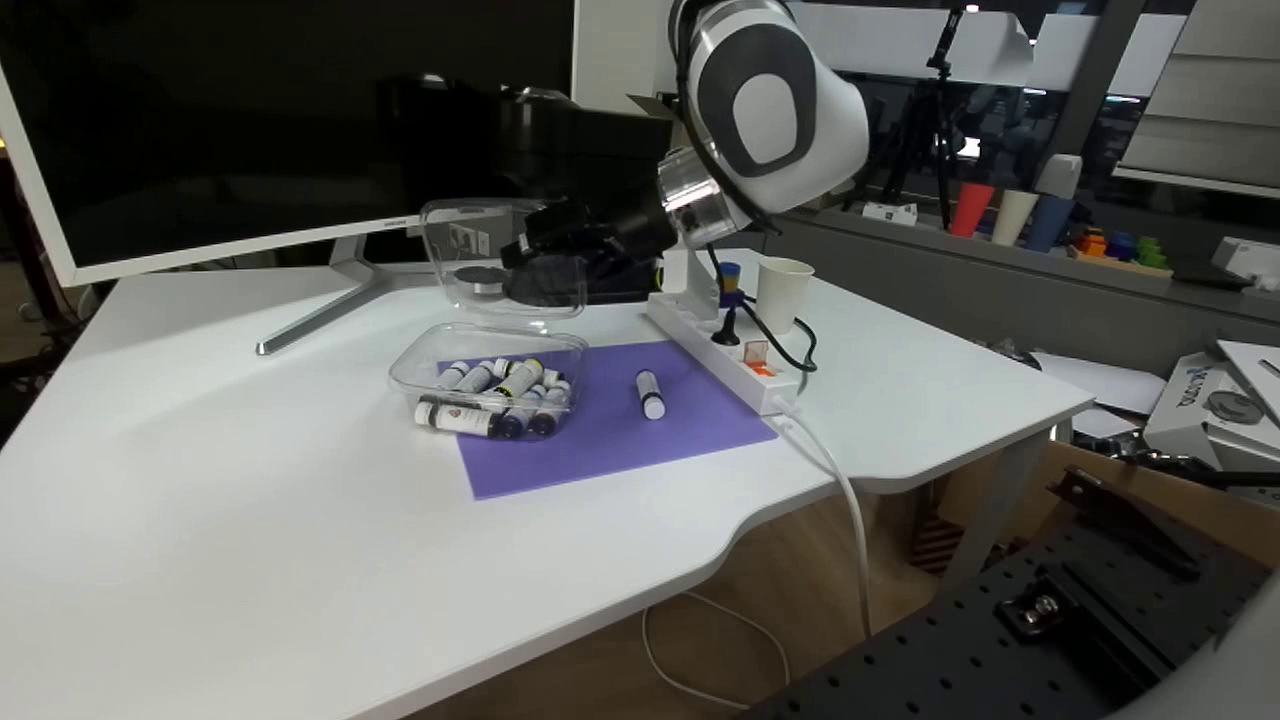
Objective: Close the pack with bottles
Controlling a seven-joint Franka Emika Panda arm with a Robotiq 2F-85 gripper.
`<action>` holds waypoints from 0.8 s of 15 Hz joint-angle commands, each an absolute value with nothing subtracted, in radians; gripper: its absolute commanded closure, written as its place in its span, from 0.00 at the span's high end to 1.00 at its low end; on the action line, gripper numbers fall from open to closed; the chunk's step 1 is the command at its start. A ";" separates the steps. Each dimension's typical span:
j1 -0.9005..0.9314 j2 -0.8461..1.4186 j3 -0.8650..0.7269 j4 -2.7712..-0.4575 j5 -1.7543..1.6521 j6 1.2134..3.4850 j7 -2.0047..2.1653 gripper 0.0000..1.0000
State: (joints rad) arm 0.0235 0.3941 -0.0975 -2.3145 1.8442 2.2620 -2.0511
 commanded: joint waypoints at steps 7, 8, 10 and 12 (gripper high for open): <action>0.090 0.157 -0.037 -2.501 1.773 2.457 -1.822 1.00; 0.099 0.138 -0.025 -2.507 1.767 2.489 -1.786 1.00; 0.114 0.105 -0.001 -2.514 1.734 2.557 -1.684 1.00; 0.138 0.077 0.015 -2.514 1.699 2.646 -1.550 1.00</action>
State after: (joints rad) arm 0.1080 0.1537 -0.0041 -2.4846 1.7500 2.5402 -1.7371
